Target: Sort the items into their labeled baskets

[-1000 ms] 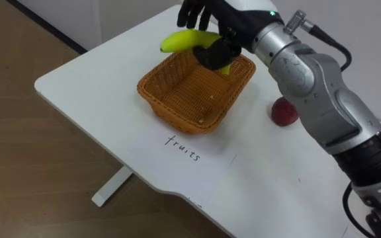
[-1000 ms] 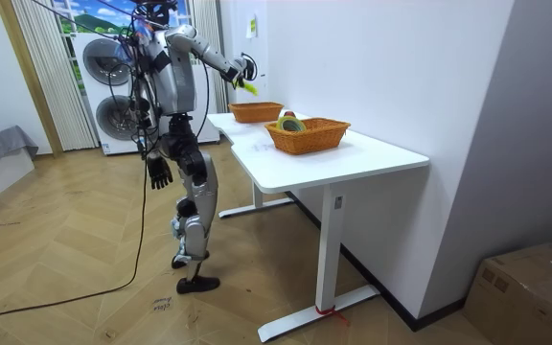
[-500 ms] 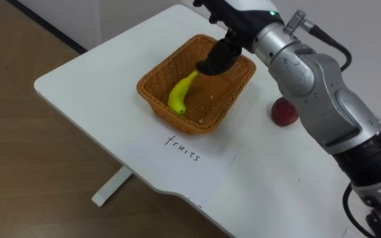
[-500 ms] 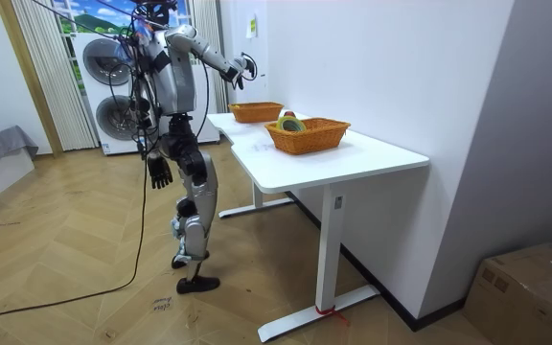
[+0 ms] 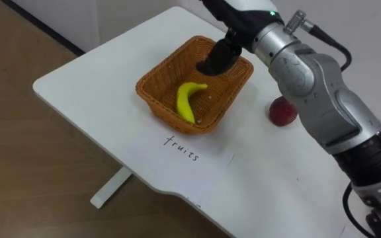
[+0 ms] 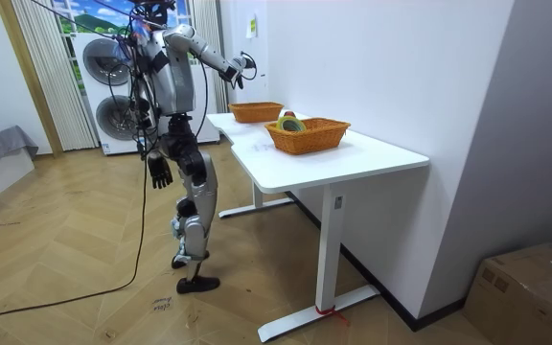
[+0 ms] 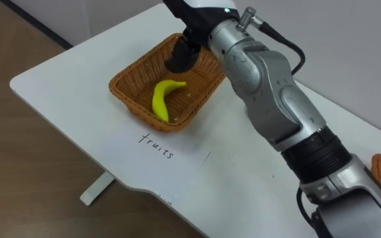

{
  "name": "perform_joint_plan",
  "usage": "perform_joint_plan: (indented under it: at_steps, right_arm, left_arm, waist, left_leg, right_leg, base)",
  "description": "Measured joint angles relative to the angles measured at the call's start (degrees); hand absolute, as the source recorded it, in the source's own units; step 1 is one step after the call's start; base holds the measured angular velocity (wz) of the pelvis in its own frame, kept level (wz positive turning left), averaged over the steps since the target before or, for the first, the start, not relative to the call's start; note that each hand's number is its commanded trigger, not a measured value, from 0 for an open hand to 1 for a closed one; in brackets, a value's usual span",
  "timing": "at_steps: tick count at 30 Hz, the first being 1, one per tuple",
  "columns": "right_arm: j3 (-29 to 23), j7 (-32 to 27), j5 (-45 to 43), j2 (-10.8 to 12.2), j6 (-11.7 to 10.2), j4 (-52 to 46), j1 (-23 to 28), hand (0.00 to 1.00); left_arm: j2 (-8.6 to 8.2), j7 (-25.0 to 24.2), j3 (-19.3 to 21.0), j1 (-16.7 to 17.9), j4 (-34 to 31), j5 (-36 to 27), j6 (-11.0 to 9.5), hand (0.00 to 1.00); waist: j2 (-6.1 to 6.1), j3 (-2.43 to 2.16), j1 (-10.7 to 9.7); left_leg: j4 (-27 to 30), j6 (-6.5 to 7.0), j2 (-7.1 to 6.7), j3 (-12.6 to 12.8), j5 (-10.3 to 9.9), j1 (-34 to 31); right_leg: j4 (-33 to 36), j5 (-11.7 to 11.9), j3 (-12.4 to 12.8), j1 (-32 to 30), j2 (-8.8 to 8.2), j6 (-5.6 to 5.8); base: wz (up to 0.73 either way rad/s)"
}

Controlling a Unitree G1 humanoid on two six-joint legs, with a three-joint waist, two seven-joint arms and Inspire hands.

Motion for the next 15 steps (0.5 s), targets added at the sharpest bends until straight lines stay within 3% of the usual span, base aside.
perform_joint_plan:
  at_steps: [15]
  right_arm:
    - [-0.33,0.0,0.82,-0.01,-0.06,0.0,0.7,0.0]
  left_arm:
    - [0.04,-0.54,0.08,0.38,-0.61,1.14,-0.01,0.0]
  waist:
    - [0.11,0.0,-0.35]
  left_leg:
    - [0.05,0.0,-0.06,-0.29,0.0,0.34]
  right_leg:
    - [-0.05,0.0,0.02,0.63,0.03,0.0]
  base:
    - [0.01]
